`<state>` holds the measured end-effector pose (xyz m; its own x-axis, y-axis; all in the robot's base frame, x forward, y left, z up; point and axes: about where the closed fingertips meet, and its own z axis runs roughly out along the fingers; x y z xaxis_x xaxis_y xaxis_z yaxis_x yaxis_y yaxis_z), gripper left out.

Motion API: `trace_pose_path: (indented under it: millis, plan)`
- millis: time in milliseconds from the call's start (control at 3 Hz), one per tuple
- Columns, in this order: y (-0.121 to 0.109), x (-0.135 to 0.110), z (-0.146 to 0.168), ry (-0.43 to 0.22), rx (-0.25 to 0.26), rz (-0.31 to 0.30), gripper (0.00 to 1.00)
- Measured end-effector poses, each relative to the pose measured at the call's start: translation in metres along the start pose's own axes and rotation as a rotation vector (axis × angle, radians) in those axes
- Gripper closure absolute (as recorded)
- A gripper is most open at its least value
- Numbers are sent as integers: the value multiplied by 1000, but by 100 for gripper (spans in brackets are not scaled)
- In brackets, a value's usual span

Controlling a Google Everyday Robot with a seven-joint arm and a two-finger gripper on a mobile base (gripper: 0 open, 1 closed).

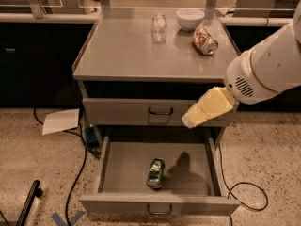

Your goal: Pick green can from middle drawer and place on counter

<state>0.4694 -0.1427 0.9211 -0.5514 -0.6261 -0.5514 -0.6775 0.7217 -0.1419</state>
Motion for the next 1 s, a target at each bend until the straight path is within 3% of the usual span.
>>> trace_pose_path:
  millis: [333, 667, 1000]
  plan:
    - [-4, 20, 17, -45, -40, 132, 0]
    - [-3, 61, 63, -74, -157, 398, 0]
    - [-1, 89, 99, -82, -245, 592, 0]
